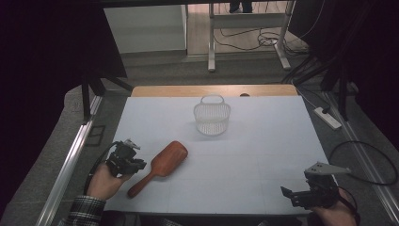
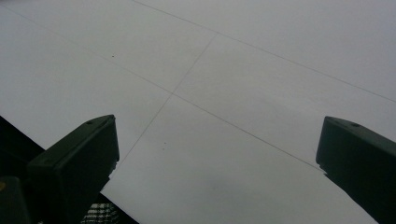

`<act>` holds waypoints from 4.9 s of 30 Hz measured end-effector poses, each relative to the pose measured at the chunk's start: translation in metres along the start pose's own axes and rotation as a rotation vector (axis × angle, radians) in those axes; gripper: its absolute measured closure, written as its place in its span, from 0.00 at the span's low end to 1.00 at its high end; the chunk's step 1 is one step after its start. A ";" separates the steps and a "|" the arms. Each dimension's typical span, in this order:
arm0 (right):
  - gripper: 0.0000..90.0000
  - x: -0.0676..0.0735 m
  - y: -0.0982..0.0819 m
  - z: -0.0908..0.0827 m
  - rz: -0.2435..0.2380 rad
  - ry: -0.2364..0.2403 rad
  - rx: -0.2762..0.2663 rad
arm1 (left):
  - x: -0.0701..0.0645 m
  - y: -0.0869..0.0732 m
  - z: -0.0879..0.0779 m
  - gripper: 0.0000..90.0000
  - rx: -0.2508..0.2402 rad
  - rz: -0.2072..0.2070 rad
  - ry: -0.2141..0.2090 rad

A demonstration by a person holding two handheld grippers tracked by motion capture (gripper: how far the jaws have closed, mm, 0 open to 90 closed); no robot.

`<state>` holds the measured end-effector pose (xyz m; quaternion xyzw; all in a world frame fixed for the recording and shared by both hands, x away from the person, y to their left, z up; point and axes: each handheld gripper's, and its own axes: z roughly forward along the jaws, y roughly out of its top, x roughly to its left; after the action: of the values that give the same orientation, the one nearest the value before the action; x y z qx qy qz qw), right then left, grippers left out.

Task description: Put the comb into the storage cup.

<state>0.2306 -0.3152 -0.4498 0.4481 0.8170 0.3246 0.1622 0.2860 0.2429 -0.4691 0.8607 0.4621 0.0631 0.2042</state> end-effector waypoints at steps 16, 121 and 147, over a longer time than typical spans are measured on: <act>0.00 0.000 0.000 0.000 -0.004 0.001 0.002 | 0.006 -0.009 0.033 0.99 0.092 -0.024 -0.043; 0.00 0.001 0.001 0.001 -0.023 0.020 -0.001 | -0.039 -0.012 0.040 0.00 0.071 -0.048 0.029; 0.00 0.001 0.001 0.001 -0.027 0.022 0.002 | -0.043 -0.009 0.046 0.50 0.116 -0.083 0.004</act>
<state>0.2311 -0.3139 -0.4498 0.4334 0.8251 0.3266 0.1573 0.2684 0.1991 -0.5115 0.8511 0.5005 0.0294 0.1556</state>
